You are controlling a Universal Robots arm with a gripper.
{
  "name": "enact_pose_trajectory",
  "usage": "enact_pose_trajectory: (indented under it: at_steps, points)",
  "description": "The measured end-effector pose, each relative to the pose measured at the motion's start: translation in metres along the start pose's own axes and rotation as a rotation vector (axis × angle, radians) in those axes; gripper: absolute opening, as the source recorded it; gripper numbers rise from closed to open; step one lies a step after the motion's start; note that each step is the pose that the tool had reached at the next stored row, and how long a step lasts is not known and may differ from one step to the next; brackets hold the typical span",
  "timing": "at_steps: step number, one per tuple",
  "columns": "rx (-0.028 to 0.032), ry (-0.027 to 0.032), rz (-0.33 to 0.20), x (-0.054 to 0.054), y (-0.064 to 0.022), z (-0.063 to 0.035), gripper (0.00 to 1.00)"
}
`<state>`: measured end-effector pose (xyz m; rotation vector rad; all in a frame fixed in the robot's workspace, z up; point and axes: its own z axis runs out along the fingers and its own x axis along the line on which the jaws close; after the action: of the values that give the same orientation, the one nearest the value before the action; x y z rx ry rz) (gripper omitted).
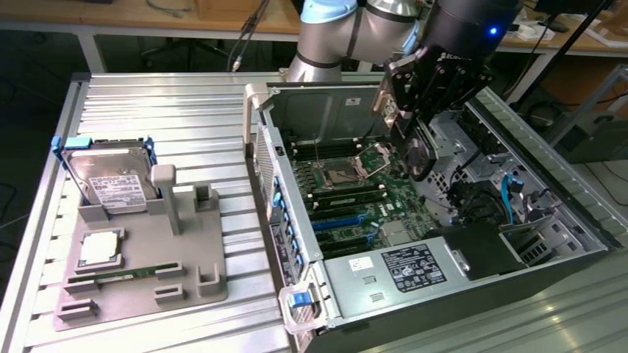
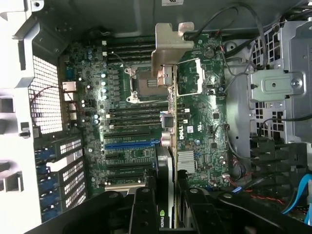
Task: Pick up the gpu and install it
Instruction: 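Pick up the gpu and move the gpu toward the slot, then insert the gpu into the slot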
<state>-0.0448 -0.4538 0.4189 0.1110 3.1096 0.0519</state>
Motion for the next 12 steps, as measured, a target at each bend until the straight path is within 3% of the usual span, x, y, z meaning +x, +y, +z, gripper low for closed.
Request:
enact_pose_trajectory:
  at_steps: [12]
  points:
    - [0.0001, 0.0000, 0.000, -0.0028, 0.0002, 0.0001, 0.27]
